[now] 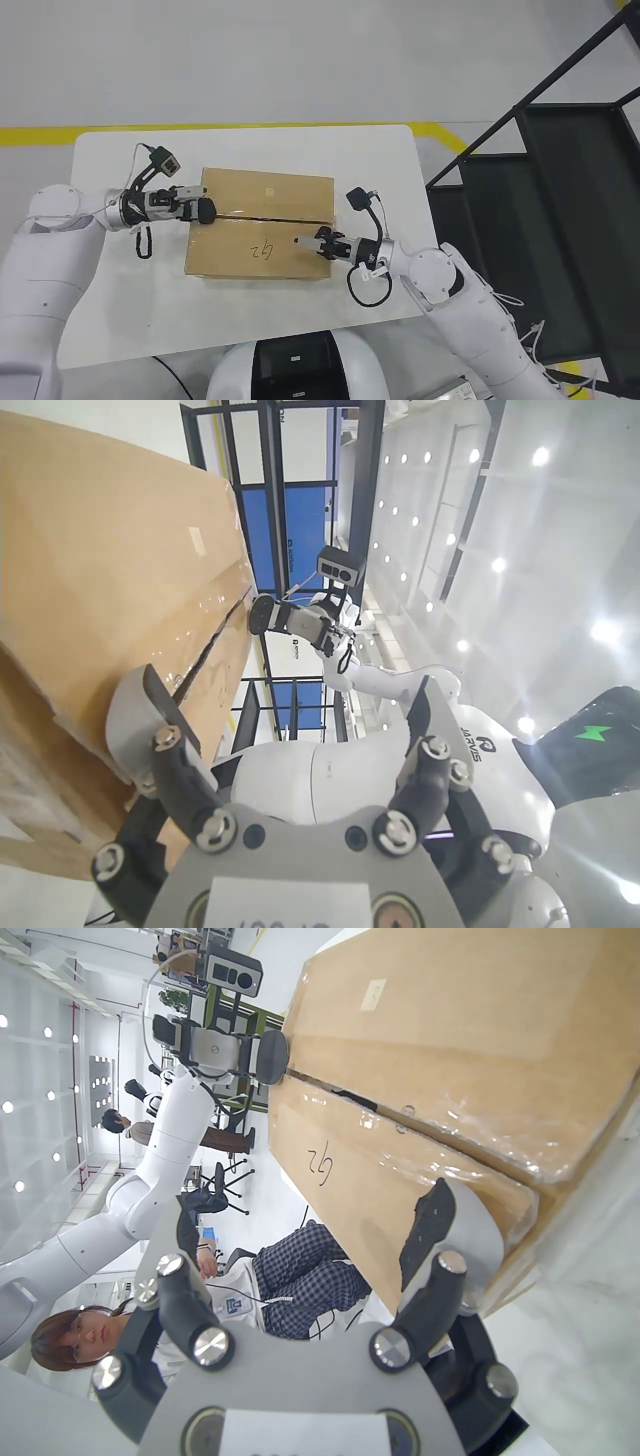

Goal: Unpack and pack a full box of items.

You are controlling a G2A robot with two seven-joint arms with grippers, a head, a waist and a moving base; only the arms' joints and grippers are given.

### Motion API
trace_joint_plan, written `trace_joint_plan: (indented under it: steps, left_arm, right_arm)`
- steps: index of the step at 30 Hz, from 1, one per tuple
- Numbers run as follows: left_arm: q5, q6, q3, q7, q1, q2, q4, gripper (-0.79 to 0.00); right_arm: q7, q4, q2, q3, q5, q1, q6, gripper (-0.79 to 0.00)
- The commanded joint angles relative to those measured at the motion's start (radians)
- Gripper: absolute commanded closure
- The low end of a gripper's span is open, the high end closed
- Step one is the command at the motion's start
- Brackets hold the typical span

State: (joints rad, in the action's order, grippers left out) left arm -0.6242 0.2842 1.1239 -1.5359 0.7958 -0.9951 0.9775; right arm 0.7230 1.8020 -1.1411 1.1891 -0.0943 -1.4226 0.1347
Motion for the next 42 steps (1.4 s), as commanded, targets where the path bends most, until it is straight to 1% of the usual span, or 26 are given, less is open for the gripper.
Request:
trace_joint_plan:
  steps: [1, 5, 9, 12, 16, 19, 23, 27, 30, 33, 35, 39, 42]
  left_arm:
    - [0.009, 0.000, -0.009, 0.000, -0.005, 0.010, 0.004, -0.785]
    - [0.073, 0.010, -0.013, 0.009, -0.014, 0.025, 0.006, -0.785]
    - [0.076, 0.019, -0.019, 0.019, -0.011, 0.029, 0.009, -0.785]
    - [0.079, 0.031, -0.026, 0.031, -0.015, 0.029, 0.000, -0.785]
    - [0.074, 0.035, -0.029, 0.035, -0.018, 0.028, -0.001, -0.785]
    - [0.074, 0.035, -0.029, 0.035, -0.018, 0.028, -0.001, -0.785]
    - [0.074, 0.035, -0.029, 0.035, -0.018, 0.028, -0.001, -0.785]
    - [0.074, 0.035, -0.029, 0.035, -0.018, 0.028, -0.001, -0.785]
    - [0.074, 0.035, -0.029, 0.035, -0.018, 0.028, -0.001, -0.785]
    - [0.074, 0.035, -0.029, 0.035, -0.018, 0.028, -0.001, -0.785]
    - [0.074, 0.035, -0.029, 0.035, -0.018, 0.028, -0.001, -0.785]
    - [0.074, 0.035, -0.029, 0.035, -0.018, 0.028, -0.001, -0.785]
    - [0.074, 0.035, -0.029, 0.035, -0.018, 0.028, -0.001, -0.785]
  right_arm:
    - [-0.003, -0.004, 0.000, -0.003, 0.000, 0.002, 0.003, -0.785]
    - [-0.009, -0.010, 0.000, -0.006, -0.009, 0.010, 0.001, -0.785]
    - [-0.019, -0.002, 0.001, 0.003, 0.008, 0.011, 0.012, -0.785]
    - [-0.026, 0.017, 0.004, 0.028, 0.054, -0.005, 0.038, -0.785]
    - [-0.021, 0.052, 0.012, 0.094, 0.162, -0.061, 0.095, -0.785]
    - [-0.011, 0.064, 0.024, 0.155, 0.157, -0.122, 0.081, -0.785]
    - [-0.010, 0.047, 0.031, 0.183, 0.144, -0.190, 0.071, -0.785]
    - [-0.005, 0.029, 0.030, 0.165, 0.194, -0.228, 0.087, -0.785]
    - [0.014, 0.005, 0.030, 0.140, 0.182, -0.236, 0.078, -0.785]
    - [0.007, -0.034, 0.029, 0.112, 0.136, -0.223, 0.062, -0.785]
    - [-0.020, -0.056, 0.029, 0.099, 0.065, -0.205, 0.038, -0.785]
    - [-0.057, -0.096, 0.023, 0.060, 0.051, -0.178, 0.036, -0.785]
    - [-0.058, -0.151, 0.017, 0.023, 0.039, -0.139, 0.039, -0.785]
